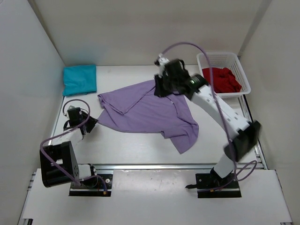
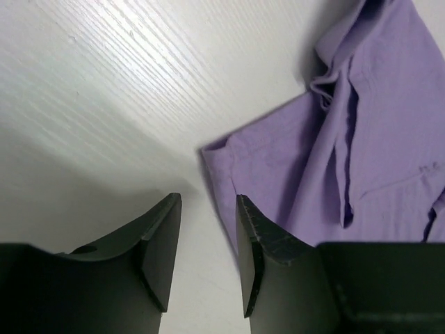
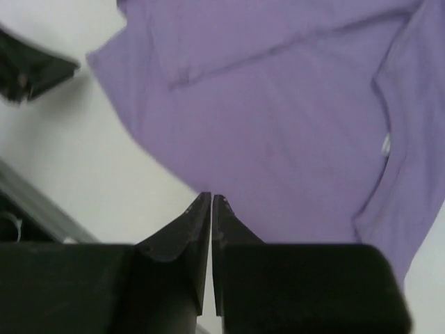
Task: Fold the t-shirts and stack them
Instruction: Flatten out the tshirt
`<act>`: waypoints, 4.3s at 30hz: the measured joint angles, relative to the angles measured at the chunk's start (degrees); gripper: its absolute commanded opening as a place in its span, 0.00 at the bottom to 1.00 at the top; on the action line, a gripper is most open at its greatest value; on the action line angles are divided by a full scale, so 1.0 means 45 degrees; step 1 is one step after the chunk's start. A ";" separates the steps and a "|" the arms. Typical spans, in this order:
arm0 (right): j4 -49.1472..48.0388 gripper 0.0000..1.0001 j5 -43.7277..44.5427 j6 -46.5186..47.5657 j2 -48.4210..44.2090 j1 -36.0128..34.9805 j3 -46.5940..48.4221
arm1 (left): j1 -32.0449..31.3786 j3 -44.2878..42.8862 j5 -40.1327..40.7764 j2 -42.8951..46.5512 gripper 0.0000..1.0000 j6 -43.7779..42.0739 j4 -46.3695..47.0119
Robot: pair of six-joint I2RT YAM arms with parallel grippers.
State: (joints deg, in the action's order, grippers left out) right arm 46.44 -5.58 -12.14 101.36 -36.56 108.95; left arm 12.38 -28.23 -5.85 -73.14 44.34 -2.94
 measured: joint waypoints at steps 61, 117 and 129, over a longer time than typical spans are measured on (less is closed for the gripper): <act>-0.6256 0.00 0.0709 -0.8097 -1.0219 0.0787 -1.9963 | -0.5697 0.0719 0.1496 0.3021 0.00 0.0777 0.1889; -0.3531 0.00 -0.2195 -0.0413 0.4381 0.7456 0.7116 | -0.1724 -1.6262 -0.0801 -0.6538 0.00 -0.1219 -0.4405; -0.7125 0.00 -0.2730 -0.1020 0.0495 0.7951 0.7223 | -0.0005 -2.0099 -0.0801 -0.5353 0.00 -0.0544 -0.3803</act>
State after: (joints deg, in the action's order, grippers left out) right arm 14.37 -17.87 -16.73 103.59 -0.78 141.45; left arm 12.36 -118.67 -9.45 -97.23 41.89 -20.05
